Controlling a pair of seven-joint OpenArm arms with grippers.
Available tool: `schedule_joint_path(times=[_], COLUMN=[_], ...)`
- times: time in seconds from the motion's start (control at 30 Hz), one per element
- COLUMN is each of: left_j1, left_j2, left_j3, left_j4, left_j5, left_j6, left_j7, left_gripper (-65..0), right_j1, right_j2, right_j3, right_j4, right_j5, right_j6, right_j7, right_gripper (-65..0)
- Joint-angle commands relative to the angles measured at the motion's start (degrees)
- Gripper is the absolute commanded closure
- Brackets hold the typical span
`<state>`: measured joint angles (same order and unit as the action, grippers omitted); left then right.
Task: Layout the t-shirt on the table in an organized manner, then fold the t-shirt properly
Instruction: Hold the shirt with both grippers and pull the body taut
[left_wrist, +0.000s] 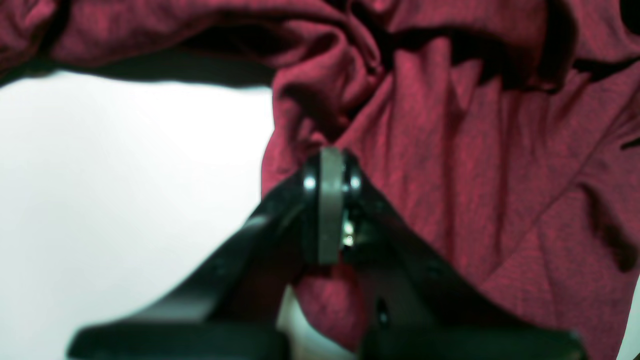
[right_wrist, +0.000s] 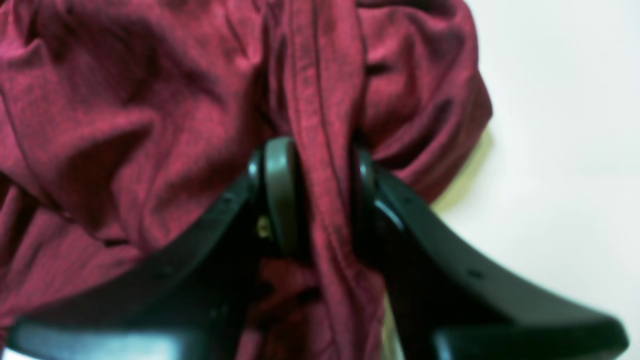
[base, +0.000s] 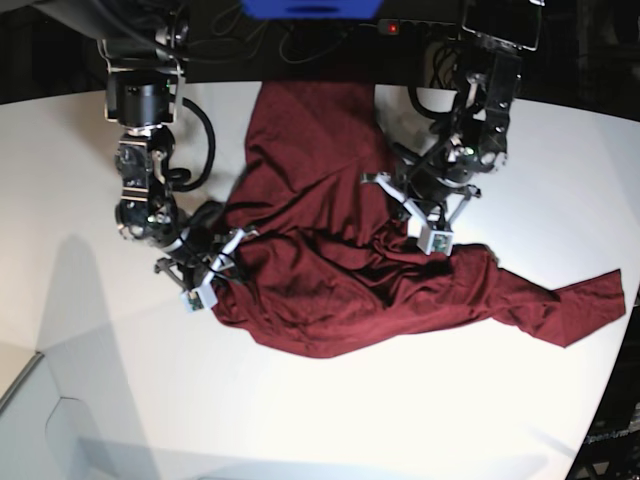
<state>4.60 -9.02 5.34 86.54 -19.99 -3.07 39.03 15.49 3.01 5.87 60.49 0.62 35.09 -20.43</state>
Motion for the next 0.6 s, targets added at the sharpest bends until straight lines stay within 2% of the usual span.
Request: schedule_joint_path(times=[0.0,0.3,0.37,0.47,0.57], left_j1=[-0.60,-0.60,-0.60,-0.51,-0.78], left_j2=[-0.08,-0.08,-0.08,-0.08,-0.08], left_j3=[-0.20,-0.03,-0.03,-0.03,-0.03], left_j4=[0.80,0.80,0.80,-0.34,-2.45], left_j5=[-0.19,-0.19,-0.19,-0.19,-0.28], left_j6=[0.04,0.04,0.04,0.04,0.04], left_j7=[-0.83,-0.83,-0.83,-0.83,-0.83], left_gripper=[0.0,0.0,0.0,0.0,0.0], right_j1=[0.91,0.65,0.56,0.12,-0.06], right_j2=[0.20,-0.06,-0.06,-0.06,-0.15], right_j3=[-0.02,0.15,0.15,0.15,-0.02], right_j4=[2.24,9.88,11.64,13.31,13.23], right_j5=[0.48,0.56,0.56,0.56,0.56], right_j6=[0.38,0.38,0.47,0.47,0.47], right_j7=[0.95,0.86,0.86,0.60,0.51], right_gripper=[-13.7,-13.3,-9.7,-0.6,0.0])
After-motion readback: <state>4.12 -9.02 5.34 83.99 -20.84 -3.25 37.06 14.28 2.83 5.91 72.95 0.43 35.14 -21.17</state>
